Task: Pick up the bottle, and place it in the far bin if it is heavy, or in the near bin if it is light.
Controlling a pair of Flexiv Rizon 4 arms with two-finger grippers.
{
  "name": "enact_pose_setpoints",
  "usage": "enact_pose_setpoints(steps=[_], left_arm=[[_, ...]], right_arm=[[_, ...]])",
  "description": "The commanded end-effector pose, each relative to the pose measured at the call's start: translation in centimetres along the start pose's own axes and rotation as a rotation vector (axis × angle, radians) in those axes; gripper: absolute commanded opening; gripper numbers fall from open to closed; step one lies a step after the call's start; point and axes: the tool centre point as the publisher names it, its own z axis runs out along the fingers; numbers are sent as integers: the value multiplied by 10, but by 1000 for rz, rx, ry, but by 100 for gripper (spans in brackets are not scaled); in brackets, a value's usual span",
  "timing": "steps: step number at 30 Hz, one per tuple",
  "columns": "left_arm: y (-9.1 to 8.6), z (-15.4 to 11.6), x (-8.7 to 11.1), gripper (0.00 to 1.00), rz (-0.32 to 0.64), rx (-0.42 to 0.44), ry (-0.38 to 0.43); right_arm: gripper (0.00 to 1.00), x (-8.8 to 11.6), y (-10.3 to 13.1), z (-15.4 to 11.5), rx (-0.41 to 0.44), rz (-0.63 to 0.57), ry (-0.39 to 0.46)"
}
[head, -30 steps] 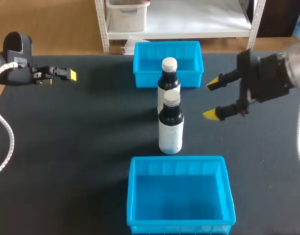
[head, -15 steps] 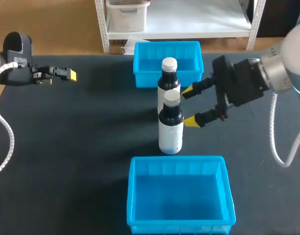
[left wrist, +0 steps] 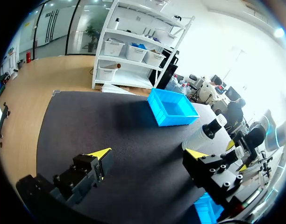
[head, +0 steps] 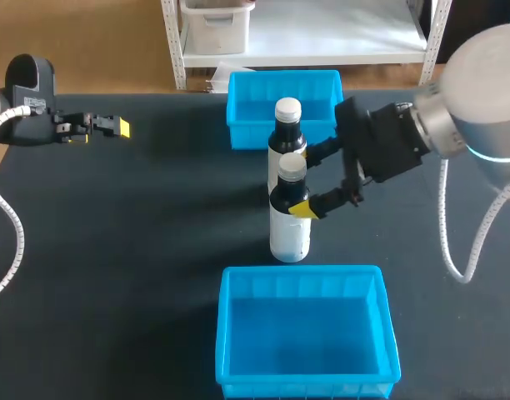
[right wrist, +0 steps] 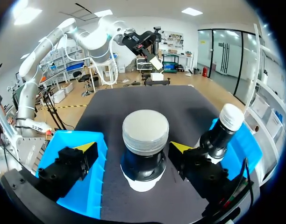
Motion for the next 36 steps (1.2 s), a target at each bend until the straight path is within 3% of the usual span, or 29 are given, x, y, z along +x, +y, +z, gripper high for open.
enact_pose_setpoints(steps=[1, 13, 15, 20, 26, 30, 32, 36], left_arm=[[0, 0, 0, 100, 0, 0, 0], [0, 0, 0, 100, 0, 0, 0], [0, 0, 0, 100, 0, 0, 0], [0, 0, 0, 100, 0, 0, 0], [0, 0, 0, 100, 0, 0, 0], [0, 0, 0, 100, 0, 0, 0], [0, 0, 0, 100, 0, 0, 0], [0, 0, 0, 100, 0, 0, 0]], right_arm=[[100, -1, -2, 7, -7, 2, -4], [100, 0, -5, 13, -21, 18, -12], [96, 0, -5, 13, -22, 21, -14], [74, 0, -7, 13, -21, 25, -18], [56, 0, -8, 13, -21, 25, -18], [29, 0, -8, 14, -19, 25, -20], [0, 0, -8, 14, -16, 26, -21], [0, 0, -9, 13, -10, 22, -21]])
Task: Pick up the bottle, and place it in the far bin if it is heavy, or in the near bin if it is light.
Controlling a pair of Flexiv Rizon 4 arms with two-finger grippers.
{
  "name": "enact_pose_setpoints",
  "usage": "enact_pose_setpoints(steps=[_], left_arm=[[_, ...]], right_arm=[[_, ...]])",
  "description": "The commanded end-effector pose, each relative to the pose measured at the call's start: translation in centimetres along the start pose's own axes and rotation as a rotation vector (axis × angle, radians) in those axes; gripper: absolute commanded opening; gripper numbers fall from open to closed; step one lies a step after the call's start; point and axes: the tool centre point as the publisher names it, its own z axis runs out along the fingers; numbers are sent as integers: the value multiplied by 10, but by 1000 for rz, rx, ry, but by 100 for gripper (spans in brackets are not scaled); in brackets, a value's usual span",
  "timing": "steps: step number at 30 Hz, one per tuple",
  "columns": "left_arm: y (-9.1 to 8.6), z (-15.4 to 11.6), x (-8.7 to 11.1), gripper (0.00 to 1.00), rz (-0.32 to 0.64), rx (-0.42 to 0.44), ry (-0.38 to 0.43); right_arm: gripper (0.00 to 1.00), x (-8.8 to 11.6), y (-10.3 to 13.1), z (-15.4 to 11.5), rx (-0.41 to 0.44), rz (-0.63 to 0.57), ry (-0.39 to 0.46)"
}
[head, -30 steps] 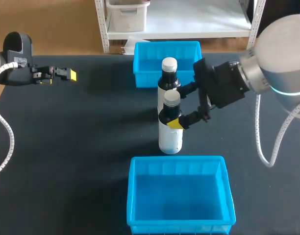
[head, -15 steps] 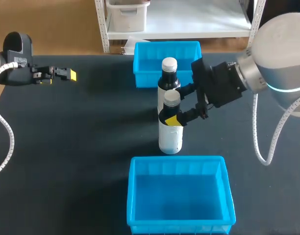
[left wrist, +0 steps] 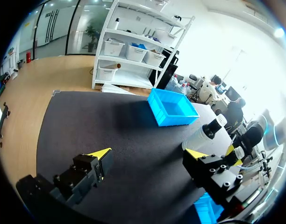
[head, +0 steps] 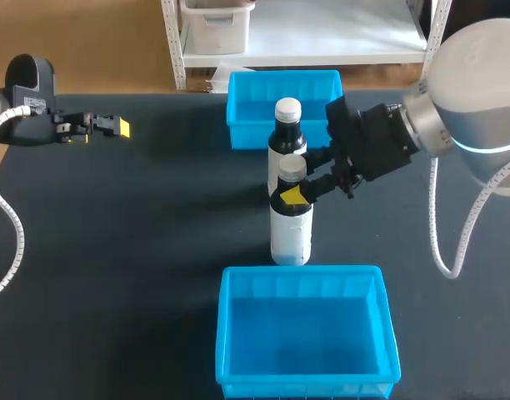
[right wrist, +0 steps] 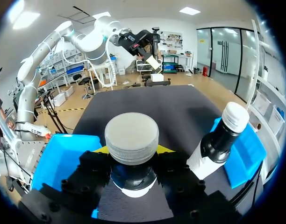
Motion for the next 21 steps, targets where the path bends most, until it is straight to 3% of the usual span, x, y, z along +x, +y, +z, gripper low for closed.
enact_pose_setpoints(steps=[1, 9, 21], left_arm=[[0, 0, 0, 100, 0, 0, 0], [0, 0, 0, 100, 0, 0, 0], [0, 0, 0, 100, 0, 0, 0]], right_arm=[[0, 2, 0, 1, 5, -3, -3], [0, -2, -6, -8, 39, 2, 0], [0, -2, -33, -57, 174, 37, 10]])
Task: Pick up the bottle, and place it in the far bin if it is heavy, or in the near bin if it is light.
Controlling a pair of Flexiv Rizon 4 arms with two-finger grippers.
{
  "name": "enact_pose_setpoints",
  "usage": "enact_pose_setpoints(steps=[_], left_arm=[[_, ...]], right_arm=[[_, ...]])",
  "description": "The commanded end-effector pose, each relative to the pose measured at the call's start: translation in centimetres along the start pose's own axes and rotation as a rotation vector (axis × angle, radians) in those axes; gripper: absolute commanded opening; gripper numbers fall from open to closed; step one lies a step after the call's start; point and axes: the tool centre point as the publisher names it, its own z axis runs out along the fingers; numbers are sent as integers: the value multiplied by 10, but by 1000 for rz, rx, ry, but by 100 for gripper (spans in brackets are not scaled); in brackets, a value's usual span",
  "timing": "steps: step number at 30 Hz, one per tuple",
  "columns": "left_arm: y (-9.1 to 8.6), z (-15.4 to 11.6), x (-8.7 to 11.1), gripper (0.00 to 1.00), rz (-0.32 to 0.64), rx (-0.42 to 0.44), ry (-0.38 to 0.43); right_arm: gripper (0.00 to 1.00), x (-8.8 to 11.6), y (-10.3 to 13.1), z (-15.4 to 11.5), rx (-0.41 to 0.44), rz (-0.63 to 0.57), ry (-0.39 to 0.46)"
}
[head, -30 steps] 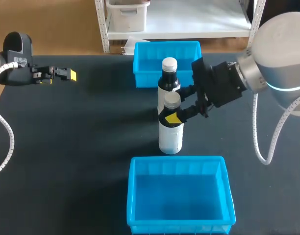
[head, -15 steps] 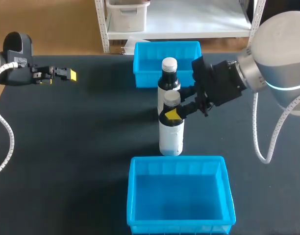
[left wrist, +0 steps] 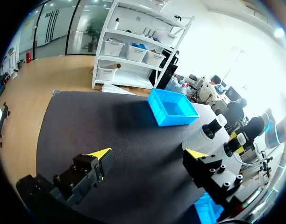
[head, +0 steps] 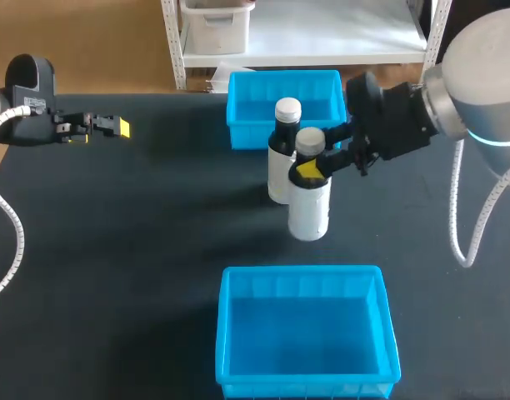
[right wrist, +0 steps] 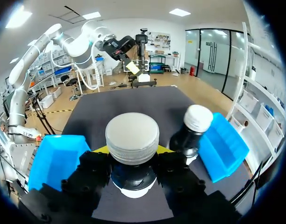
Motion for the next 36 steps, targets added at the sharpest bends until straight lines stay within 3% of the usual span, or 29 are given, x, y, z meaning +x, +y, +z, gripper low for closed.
enact_pose_setpoints(steps=[1, 12, 19, 29, 36], left_arm=[[0, 0, 0, 100, 0, 0, 0], [0, 0, 0, 100, 0, 0, 0], [0, 0, 0, 100, 0, 0, 0], [0, 0, 0, 100, 0, 0, 0], [0, 0, 0, 100, 0, 0, 0]], right_arm=[[0, 3, -2, -23, 38, 11, 10], [0, 13, -34, -73, 149, 43, 17], [0, 9, -41, -93, 160, 40, 2], [0, -11, -25, -128, 76, -10, -43], [0, -35, 11, -142, -32, -82, -47]])
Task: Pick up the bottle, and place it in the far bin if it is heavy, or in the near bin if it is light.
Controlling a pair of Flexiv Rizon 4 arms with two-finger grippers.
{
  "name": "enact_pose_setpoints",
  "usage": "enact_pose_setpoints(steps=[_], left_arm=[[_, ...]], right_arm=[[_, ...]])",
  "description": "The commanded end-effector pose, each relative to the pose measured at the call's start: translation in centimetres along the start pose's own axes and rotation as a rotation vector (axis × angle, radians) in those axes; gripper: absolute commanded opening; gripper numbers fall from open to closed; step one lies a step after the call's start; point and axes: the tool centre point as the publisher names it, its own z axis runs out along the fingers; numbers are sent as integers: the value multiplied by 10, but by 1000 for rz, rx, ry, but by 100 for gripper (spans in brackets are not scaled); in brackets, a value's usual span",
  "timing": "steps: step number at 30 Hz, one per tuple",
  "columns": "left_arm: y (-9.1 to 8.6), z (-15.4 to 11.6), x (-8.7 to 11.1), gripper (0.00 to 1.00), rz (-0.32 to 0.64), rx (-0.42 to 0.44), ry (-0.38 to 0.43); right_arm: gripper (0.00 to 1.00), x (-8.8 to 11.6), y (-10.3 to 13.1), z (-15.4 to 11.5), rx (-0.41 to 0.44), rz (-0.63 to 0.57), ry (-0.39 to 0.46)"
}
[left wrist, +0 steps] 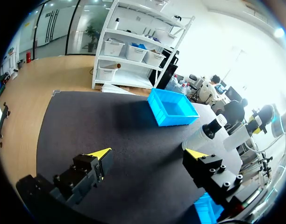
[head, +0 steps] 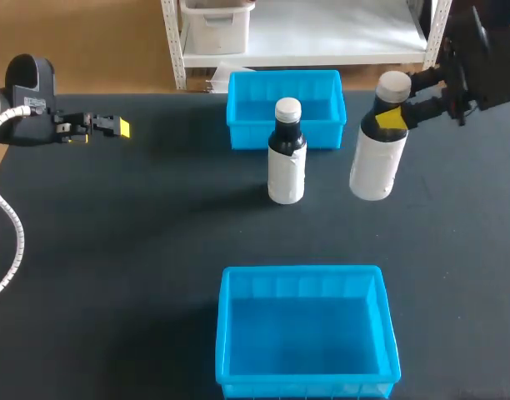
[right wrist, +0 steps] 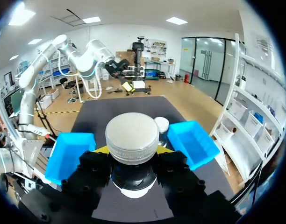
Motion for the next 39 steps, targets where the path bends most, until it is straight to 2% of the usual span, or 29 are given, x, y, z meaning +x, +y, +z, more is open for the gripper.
enact_pose_setpoints(steps=[1, 11, 16, 29, 39], left_arm=[[0, 0, 0, 100, 0, 0, 0], [0, 0, 0, 100, 0, 0, 0], [0, 0, 0, 100, 0, 0, 0], [0, 0, 0, 100, 0, 0, 0], [0, 0, 0, 100, 0, 0, 0]], right_arm=[[0, -15, 20, -12, -60, -34, -2], [0, -50, 90, 22, -290, -171, -39], [0, -56, 126, 42, -382, -216, -41], [0, -46, 187, 82, -515, -261, -63], [0, -32, 206, 114, -543, -286, -56]])
